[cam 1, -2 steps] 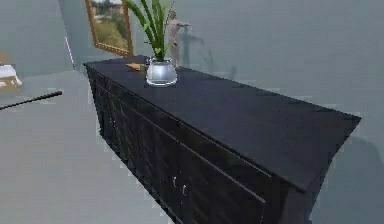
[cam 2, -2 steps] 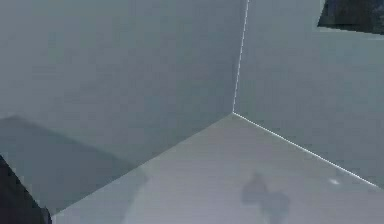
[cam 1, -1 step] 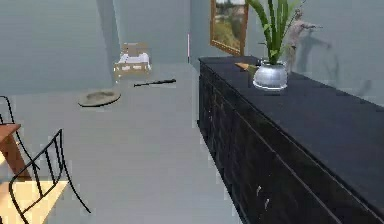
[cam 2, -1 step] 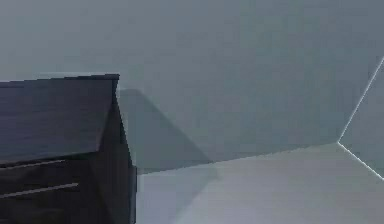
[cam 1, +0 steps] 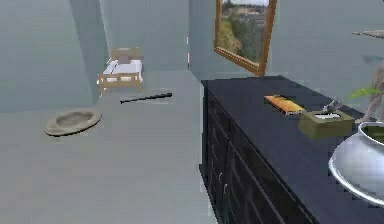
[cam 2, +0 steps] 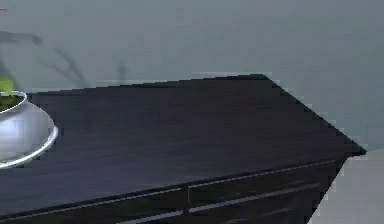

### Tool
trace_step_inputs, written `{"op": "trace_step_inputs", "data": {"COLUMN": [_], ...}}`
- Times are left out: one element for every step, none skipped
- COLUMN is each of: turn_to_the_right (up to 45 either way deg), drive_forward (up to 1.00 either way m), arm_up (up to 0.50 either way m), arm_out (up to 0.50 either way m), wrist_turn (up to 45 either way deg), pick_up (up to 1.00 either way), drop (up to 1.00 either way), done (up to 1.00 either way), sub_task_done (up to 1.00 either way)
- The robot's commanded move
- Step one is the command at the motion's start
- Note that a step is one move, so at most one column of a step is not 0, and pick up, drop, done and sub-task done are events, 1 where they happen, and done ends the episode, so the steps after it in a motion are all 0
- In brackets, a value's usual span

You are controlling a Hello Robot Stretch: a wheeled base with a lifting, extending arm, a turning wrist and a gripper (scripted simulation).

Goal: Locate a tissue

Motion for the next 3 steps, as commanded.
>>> {"op": "trace_step_inputs", "data": {"turn_to_the_right": [-42.0, 0.0, 45.0], "drive_forward": [0.0, 0.05, 0.0], "arm_up": [0.0, 0.0, 0.0], "arm_out": [0.0, 0.0, 0.0], "wrist_turn": [0.0, 0.0, 0.0], "pick_up": [0.0, 0.0, 0.0], "drop": [0.0, 0.0, 0.0], "done": [0.0, 0.0, 0.0], "sub_task_done": [0.0, 0.0, 0.0]}}
